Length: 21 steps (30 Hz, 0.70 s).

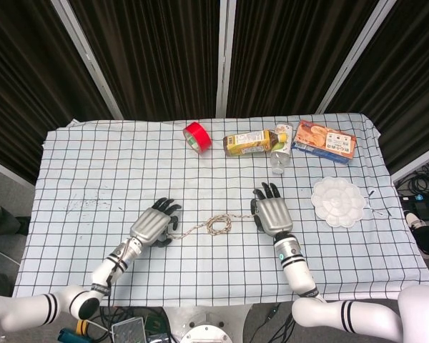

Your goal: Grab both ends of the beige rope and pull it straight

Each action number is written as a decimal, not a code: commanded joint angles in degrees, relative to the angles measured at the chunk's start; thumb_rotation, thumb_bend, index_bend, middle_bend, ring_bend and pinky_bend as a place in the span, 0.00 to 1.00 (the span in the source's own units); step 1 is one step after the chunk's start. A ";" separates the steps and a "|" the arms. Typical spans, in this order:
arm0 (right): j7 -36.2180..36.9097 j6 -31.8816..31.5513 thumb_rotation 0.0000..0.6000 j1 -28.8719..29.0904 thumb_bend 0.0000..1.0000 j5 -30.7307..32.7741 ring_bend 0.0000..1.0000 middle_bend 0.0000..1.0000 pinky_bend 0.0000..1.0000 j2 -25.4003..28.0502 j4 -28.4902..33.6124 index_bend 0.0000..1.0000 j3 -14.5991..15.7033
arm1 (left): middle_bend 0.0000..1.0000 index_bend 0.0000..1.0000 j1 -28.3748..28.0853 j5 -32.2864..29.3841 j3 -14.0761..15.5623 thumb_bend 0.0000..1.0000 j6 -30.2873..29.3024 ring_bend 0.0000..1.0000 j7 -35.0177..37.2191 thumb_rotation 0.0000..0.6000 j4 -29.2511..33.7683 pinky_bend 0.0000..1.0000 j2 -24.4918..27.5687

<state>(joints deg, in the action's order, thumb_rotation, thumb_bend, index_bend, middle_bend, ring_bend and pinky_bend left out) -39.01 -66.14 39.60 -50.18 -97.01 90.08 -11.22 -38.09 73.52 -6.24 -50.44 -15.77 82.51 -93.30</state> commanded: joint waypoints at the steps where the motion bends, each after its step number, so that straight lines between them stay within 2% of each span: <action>1: 0.13 0.23 1.00 0.08 0.41 0.15 0.00 0.19 0.00 -0.13 -0.27 0.56 0.06 | 0.12 0.49 -0.39 0.32 0.47 0.26 -0.38 0.00 -1.28 1.00 -0.14 0.00 -0.31; 21: 1.31 0.99 1.00 0.16 0.42 0.53 0.00 0.18 0.00 -0.31 -1.35 0.56 0.21 | 0.12 0.53 -1.56 -1.63 1.91 0.31 0.38 0.00 -2.41 1.00 -1.61 0.00 -2.62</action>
<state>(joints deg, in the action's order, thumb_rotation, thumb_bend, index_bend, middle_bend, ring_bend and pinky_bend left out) -37.70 -65.14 39.75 -49.66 -97.32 88.73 -11.01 -39.66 71.88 -4.33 -50.05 -18.19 80.89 -95.93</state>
